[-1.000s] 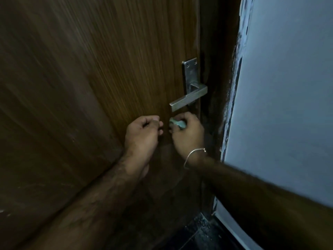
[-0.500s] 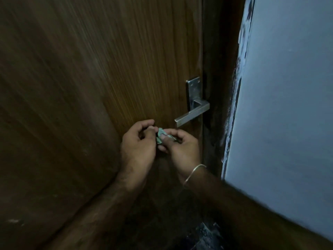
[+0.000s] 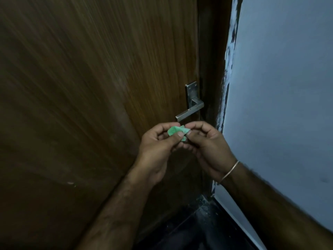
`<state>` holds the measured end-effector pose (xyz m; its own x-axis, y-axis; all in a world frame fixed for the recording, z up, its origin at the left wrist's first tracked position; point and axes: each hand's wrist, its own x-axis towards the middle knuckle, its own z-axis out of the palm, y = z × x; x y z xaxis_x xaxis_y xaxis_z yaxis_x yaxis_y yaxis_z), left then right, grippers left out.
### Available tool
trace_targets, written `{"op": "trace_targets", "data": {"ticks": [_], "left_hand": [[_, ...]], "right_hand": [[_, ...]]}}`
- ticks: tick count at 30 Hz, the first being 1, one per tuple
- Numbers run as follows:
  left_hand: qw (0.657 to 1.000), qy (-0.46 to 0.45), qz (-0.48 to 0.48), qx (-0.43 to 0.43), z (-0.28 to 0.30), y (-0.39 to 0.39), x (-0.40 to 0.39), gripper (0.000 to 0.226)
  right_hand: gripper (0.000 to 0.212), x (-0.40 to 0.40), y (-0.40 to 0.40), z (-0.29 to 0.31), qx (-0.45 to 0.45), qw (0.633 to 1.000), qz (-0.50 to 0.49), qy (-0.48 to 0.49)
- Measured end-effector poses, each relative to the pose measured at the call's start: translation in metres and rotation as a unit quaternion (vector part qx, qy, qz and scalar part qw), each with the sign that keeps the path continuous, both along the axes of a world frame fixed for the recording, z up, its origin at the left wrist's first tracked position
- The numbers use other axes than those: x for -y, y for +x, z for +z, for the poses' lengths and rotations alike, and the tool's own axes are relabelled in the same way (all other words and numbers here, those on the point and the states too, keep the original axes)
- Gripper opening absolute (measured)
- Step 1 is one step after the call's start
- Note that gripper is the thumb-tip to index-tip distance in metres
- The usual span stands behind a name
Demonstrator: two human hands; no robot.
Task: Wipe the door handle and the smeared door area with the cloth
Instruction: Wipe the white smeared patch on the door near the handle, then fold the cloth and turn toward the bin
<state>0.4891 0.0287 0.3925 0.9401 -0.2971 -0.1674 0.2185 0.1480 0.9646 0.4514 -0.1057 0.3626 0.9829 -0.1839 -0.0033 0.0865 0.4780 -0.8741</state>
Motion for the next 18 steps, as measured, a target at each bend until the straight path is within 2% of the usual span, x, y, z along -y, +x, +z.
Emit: {"op": "trace_targets", "data": {"ticks": [3,6,9,11,14,18], "left_hand": [[0.999,-0.004,-0.003,0.042,0.017,-0.024,0.004,0.020],[0.991,0.048,-0.002,0.124,0.029,-0.043,0.007,0.019],[0.981,0.088,-0.014,0.173,0.037,-0.059,0.009,0.016],[0.987,0.063,-0.038,0.145,0.038,-0.067,0.009,0.014],[0.993,-0.003,-0.085,0.080,0.039,-0.073,0.005,0.017],[0.992,-0.044,-0.097,0.072,0.033,-0.073,0.001,0.022]], "right_hand": [[0.022,0.010,-0.027,0.017,-0.004,1.000,0.006,0.012],[0.024,0.018,-0.054,0.031,0.004,0.999,0.032,0.005],[0.041,0.023,-0.072,0.041,0.016,0.999,0.027,-0.020],[0.037,0.026,-0.082,0.048,0.011,0.998,0.007,-0.062],[0.021,0.029,-0.094,0.055,-0.003,0.994,-0.028,-0.101],[0.014,0.023,-0.108,0.054,-0.015,0.982,-0.104,-0.158]]}}
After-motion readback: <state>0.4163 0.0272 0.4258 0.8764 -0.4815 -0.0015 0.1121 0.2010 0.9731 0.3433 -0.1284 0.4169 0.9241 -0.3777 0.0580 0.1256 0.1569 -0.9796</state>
